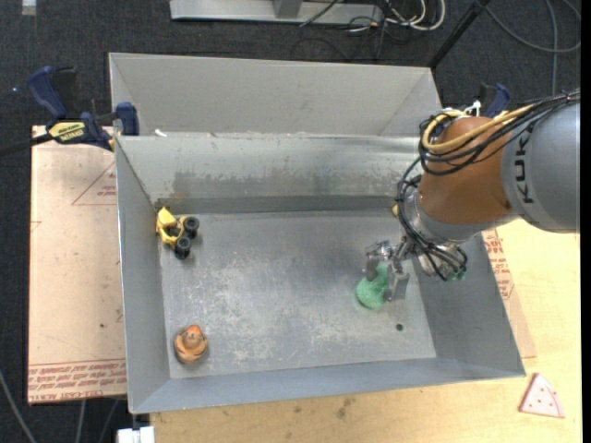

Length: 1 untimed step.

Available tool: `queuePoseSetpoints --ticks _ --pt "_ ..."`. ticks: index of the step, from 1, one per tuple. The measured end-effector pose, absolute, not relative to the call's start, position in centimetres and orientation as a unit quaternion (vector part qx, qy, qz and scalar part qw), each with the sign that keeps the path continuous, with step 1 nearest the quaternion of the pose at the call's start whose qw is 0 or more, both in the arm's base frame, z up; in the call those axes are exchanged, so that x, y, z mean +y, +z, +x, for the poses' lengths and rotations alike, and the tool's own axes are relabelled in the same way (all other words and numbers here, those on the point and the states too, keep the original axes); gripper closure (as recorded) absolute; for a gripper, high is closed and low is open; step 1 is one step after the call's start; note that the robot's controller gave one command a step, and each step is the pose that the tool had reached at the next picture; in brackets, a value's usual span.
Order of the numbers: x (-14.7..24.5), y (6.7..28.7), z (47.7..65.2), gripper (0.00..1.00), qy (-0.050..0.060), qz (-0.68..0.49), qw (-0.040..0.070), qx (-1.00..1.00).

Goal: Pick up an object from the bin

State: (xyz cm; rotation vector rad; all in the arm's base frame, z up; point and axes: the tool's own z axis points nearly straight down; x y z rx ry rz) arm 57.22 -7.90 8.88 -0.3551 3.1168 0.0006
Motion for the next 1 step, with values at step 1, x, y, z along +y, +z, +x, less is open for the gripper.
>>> queuePoseSetpoints --ticks 1 --pt "-8.55 21.4 62.2 1.0 0.0 -0.115 0.002 0.993"
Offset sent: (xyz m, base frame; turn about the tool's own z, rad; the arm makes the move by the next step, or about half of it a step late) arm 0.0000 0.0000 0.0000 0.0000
